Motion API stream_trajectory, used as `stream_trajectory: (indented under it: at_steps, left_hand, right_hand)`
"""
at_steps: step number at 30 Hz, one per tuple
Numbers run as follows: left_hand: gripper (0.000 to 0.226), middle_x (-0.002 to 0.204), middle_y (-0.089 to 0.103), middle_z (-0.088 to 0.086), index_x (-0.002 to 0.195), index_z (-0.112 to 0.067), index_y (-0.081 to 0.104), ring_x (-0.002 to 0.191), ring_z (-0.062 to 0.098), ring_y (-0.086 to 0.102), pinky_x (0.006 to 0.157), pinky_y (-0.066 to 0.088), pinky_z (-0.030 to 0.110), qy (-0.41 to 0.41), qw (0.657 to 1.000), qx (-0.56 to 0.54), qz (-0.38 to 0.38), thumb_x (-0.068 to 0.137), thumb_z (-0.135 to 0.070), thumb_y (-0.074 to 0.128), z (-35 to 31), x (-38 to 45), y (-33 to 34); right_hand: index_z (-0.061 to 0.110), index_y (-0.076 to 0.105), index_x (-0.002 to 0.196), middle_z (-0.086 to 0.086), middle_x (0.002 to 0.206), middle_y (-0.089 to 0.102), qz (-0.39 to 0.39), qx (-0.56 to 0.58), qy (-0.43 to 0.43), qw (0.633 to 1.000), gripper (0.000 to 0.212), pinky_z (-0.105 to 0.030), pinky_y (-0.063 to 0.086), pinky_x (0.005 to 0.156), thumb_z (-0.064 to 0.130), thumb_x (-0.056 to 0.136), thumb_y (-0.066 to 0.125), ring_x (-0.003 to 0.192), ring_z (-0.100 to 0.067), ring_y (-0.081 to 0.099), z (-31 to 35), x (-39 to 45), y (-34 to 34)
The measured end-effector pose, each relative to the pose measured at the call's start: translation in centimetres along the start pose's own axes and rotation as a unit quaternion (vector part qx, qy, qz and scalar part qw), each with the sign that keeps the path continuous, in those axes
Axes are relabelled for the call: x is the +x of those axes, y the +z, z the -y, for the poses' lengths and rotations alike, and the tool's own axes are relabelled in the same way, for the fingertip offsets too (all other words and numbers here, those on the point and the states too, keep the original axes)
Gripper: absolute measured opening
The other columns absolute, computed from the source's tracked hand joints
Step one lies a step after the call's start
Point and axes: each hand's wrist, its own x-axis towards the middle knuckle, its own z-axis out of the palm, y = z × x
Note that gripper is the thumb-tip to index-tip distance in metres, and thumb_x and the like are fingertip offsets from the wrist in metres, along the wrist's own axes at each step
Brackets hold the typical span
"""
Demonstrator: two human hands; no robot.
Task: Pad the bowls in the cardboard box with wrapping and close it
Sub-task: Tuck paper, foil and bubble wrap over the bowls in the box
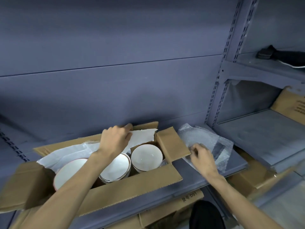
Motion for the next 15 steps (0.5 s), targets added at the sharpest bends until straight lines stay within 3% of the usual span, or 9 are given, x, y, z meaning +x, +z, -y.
stream_trajectory:
  at_steps: [3,7,10,13,15]
  left_hand:
    - [0.017,0.062,0.063,0.010,0.079,-0.013,0.064,0.047,0.040,0.056,0.047,0.035,0.028,0.004,1.000,0.003,-0.002,0.075,-0.012,0.081,-0.4,-0.1,0.7]
    - [0.013,0.062,0.065,0.013,0.082,-0.009,0.068,0.048,0.041,0.058,0.047,0.036,0.030,0.006,1.000,0.001,0.000,0.076,-0.009,0.080,-0.6,-0.4,1.3]
    - [0.010,0.068,0.068,0.014,0.083,-0.008,0.068,0.056,0.041,0.062,0.049,0.043,0.033,0.017,1.000,0.003,0.003,0.080,-0.011,0.078,-0.5,-0.5,1.6]
    - [0.012,0.085,0.073,0.007,0.100,-0.013,0.066,0.073,0.040,0.067,0.054,0.045,0.035,0.065,0.998,0.005,0.027,0.096,-0.023,0.062,-0.2,-0.7,2.3]
    - [0.020,0.096,0.073,0.002,0.114,-0.016,0.062,0.078,0.040,0.067,0.056,0.044,0.035,0.096,0.994,-0.015,0.048,0.101,-0.025,0.051,0.2,-1.0,2.6]
  right_hand:
    - [0.010,0.059,0.085,-0.005,0.089,0.063,-0.052,0.128,0.059,0.989,0.021,-0.038,0.042,0.073,0.014,0.101,0.046,0.085,-0.026,0.058,1.5,0.6,-1.1]
    - [0.018,0.053,0.086,-0.001,0.084,0.061,-0.130,0.199,0.088,0.967,0.021,-0.040,0.038,0.070,0.019,0.101,0.039,0.084,-0.024,0.055,3.9,1.1,-2.4]
    - [0.026,0.054,0.091,0.007,0.086,0.060,-0.196,0.226,0.106,0.948,0.017,-0.042,0.039,0.074,0.023,0.099,0.039,0.084,-0.006,0.052,5.8,1.2,-2.9]
    - [0.035,0.054,0.093,0.015,0.080,0.059,-0.255,0.234,0.081,0.935,0.018,-0.036,0.037,0.063,0.027,0.095,0.038,0.079,0.011,0.052,7.0,1.3,-3.5]
    - [0.036,0.056,0.095,0.016,0.078,0.061,-0.287,0.246,0.044,0.925,0.020,-0.032,0.037,0.061,0.027,0.093,0.038,0.075,0.006,0.055,7.5,1.5,-4.1]
